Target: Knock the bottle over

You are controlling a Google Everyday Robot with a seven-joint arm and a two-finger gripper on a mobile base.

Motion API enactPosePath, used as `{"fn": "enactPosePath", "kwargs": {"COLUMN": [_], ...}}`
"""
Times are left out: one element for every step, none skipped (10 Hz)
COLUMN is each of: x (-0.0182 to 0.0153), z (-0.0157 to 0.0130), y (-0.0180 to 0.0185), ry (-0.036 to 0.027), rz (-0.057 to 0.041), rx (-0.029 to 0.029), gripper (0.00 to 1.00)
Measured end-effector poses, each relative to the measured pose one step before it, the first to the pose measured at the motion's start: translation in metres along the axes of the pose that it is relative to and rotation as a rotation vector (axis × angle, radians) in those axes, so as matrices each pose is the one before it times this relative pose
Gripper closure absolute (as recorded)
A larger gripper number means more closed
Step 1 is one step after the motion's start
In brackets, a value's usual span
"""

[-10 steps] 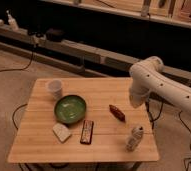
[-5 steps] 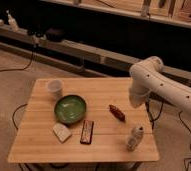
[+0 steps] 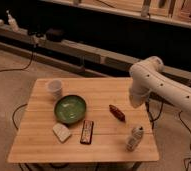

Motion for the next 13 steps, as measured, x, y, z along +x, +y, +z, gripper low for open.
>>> {"fn": "enactPosePath", "kwargs": {"x": [0.00000, 0.00000, 0.00000, -0.00001, 0.00000, 0.00001, -0.00002, 0.00003, -0.00002, 0.00000, 0.00000, 0.00059, 0.00170], "z": [0.00001, -0.00001, 0.00001, -0.00004, 0.00002, -0.00001, 0.00002, -0.00001, -0.00002, 0.00002, 0.00001, -0.00045, -0.00058], "y": [0.00001, -0.00001, -0.00001, -0.00003, 0.00002, 0.00001, 0.00001, 0.00000, -0.00002, 0.00002, 0.00001, -0.00033, 0.00114], "ry": [0.00001, -0.00001, 0.00000, 0.00005, -0.00005, 0.00004, -0.00002, 0.00004, -0.00002, 0.00001, -0.00006, -0.00105, -0.00224], "rz": [-0.00002, 0.00004, -0.00004, -0.00005, 0.00004, -0.00001, -0.00003, 0.00005, -0.00003, -0.00001, 0.00004, 0.00240, 0.00915], "rx": [-0.00005, 0.00003, 0.00001, 0.00006, -0.00004, -0.00001, -0.00005, 0.00002, 0.00005, -0.00005, -0.00003, 0.00128, -0.00243], "gripper": [0.95, 0.95, 0.95, 0.95, 0.95, 0.95, 0.95, 0.95, 0.95, 0.95, 0.95, 0.95, 0.95]}}
